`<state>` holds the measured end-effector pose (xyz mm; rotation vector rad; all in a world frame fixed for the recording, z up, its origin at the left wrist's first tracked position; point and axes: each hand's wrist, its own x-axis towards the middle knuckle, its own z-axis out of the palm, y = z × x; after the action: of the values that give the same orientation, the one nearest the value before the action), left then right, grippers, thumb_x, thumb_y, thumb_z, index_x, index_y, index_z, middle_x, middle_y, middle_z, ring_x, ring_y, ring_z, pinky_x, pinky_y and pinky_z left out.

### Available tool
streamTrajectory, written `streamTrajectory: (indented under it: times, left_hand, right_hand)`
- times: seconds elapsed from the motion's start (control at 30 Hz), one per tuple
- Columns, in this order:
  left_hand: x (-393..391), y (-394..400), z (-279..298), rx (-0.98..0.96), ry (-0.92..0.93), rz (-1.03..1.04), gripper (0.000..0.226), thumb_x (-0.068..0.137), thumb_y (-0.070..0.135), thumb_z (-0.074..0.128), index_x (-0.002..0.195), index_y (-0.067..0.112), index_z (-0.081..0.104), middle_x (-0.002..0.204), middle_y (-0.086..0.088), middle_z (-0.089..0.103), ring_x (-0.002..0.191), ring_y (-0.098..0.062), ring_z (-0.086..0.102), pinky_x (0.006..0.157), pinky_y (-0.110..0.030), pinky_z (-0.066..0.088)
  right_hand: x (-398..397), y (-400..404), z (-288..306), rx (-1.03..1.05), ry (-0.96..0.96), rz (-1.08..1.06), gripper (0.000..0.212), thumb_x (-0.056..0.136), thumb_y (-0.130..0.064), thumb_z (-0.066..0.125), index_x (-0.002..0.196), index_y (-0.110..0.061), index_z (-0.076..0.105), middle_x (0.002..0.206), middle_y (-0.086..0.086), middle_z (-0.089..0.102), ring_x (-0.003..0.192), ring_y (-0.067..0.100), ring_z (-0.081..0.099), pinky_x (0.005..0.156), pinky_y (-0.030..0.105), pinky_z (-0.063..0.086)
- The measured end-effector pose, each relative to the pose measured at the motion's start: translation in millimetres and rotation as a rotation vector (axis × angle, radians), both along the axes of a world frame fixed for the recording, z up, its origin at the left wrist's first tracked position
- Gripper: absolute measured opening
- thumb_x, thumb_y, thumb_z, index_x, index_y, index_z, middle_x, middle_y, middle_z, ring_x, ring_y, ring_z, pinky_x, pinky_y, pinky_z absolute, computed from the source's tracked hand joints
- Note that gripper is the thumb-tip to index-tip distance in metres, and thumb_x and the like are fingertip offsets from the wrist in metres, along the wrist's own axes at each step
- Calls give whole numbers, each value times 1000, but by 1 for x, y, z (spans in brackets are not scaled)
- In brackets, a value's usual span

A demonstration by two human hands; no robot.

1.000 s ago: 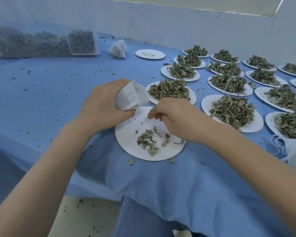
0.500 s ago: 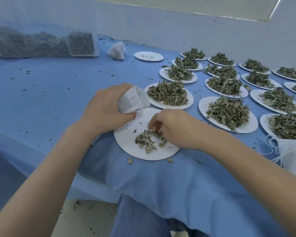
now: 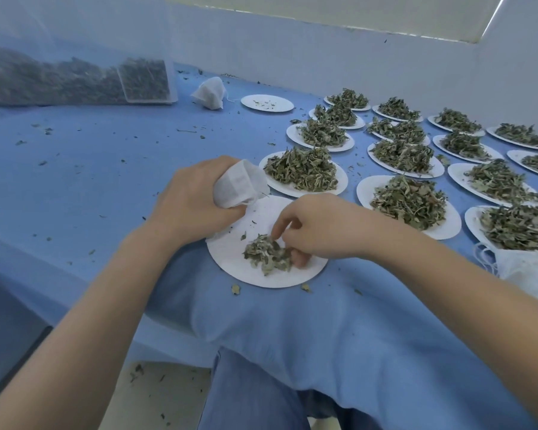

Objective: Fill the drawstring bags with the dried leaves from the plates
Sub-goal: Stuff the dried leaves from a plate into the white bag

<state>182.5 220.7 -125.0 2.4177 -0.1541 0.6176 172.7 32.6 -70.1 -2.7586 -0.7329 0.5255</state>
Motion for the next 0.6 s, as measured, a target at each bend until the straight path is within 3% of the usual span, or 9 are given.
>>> streamTrajectory:
  times: [0.07,0.13,0.17,0.23,0.33,0.43,0.5,0.6]
  left_hand:
    - [0,1,1,5,-2,5,46,69,25,73,112,33,57,83,25,50,85,-5,46,74,-24,33]
    - [0,1,1,5,-6,-1,46,69,24,73,112,31,58,88,21,52,86,-8,47,75,-24,34]
    - [0,2,1,1,-7,-5,44,69,25,72,111,30,58,91,18,53,87,-9,49,75,-24,34]
    - [1,3,1,-7,-3,-8,43,70,26,71,110,31,58,94,17,55,88,-9,50,75,-23,35]
    - [1,4,3,3,-10,3,40,70,29,72,107,31,58,89,20,53,83,-4,46,67,-7,30]
    - [-2,5,6,0,5,-5,34,69,36,71,99,36,55,80,22,53,77,1,44,65,2,30]
    - [-4,6,8,-7,11,-8,32,64,40,64,93,42,49,79,23,54,77,1,45,65,1,31]
    - [-4,8,8,-1,20,7,34,66,36,68,94,42,49,86,18,58,81,-4,49,66,-13,33]
  right_hand:
    - [4,1,1,129,26,-24,33,90,-6,37,105,-22,63,87,2,73,57,-9,60,56,9,45]
    - [8,1,-1,108,-72,-39,36,91,-5,35,110,-21,62,94,-1,67,66,3,61,43,9,36]
    - [8,2,-4,51,-125,-28,38,91,-6,35,115,-21,61,93,-4,61,71,8,55,44,9,33]
    - [7,6,-11,9,-143,12,38,91,-8,37,118,-21,60,84,-7,51,67,6,46,52,10,35]
    - [8,11,-15,82,-132,76,34,93,-14,38,119,-26,56,103,1,56,71,10,54,70,26,46]
    - [7,12,-19,119,-129,182,32,91,-44,46,123,-42,51,117,-5,45,90,12,51,89,27,39]
    - [2,11,-26,84,-137,257,39,84,-58,49,121,-47,50,125,-8,38,100,11,45,96,27,34]
    - [0,6,-35,128,-262,341,31,87,-45,55,116,-34,57,121,-8,45,108,12,44,94,22,33]
